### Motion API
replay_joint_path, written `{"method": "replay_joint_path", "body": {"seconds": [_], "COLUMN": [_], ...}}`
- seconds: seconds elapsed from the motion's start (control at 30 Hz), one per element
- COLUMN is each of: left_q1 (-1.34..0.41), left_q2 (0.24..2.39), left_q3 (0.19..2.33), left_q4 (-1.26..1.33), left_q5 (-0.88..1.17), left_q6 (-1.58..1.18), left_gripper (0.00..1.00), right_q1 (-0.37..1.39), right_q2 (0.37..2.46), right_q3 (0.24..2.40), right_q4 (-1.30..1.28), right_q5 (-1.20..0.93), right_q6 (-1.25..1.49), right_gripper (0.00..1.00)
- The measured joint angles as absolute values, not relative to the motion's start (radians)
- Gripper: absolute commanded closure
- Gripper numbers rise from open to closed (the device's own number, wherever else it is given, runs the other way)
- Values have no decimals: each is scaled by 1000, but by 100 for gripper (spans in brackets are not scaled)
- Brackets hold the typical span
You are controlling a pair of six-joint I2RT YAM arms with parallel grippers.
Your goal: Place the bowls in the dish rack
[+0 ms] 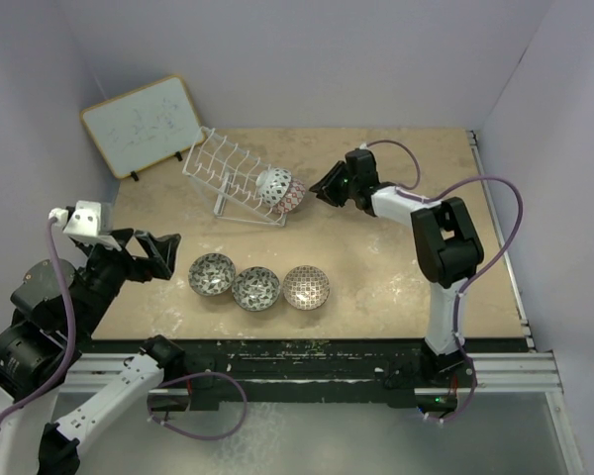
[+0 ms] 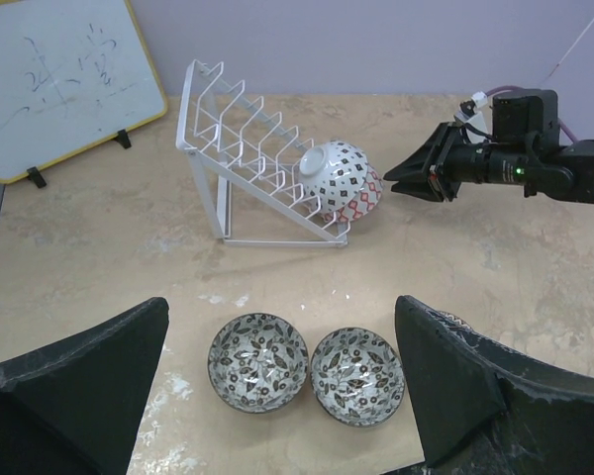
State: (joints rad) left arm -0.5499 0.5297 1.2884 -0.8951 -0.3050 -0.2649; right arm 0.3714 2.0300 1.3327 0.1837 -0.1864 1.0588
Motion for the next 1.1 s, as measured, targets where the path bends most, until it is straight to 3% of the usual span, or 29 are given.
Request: {"method": "replay_joint_path", "body": {"seconds": [1.1], "left_q1": [-550], "left_q2": [500], "left_q3": [1296], "left_q4": [-915], "left_q5": [-323], "left_q6": [-265], "left_gripper": [1], "right_q1": [433], "right_q2": [2075], "right_q3": [1454], "right_q4": [130], "right_q5": [-166], "right_q6": [1027], "right_gripper": [65]}}
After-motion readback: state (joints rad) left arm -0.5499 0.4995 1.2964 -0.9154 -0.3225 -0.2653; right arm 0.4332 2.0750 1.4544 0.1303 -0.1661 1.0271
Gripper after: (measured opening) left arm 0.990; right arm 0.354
